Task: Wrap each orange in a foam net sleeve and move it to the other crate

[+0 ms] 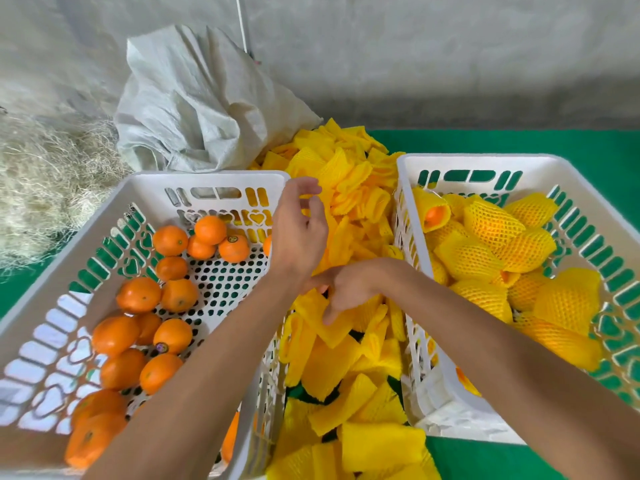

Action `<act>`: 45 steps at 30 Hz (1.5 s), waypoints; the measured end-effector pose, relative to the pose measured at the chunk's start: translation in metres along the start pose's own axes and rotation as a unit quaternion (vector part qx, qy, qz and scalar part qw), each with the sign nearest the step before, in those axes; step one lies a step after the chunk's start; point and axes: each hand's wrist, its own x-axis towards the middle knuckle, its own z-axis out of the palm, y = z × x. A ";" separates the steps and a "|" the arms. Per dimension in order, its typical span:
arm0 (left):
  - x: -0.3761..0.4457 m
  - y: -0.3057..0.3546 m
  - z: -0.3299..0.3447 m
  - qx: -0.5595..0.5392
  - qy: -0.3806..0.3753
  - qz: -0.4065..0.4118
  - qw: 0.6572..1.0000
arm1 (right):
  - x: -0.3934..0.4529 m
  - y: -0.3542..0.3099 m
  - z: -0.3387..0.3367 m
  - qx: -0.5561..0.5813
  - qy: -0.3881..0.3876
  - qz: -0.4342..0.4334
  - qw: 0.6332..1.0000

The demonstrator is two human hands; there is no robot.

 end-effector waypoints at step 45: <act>0.008 0.010 -0.005 -0.040 0.028 -0.072 0.996 | 0.008 0.023 -0.029 0.276 0.610 -0.135 0.730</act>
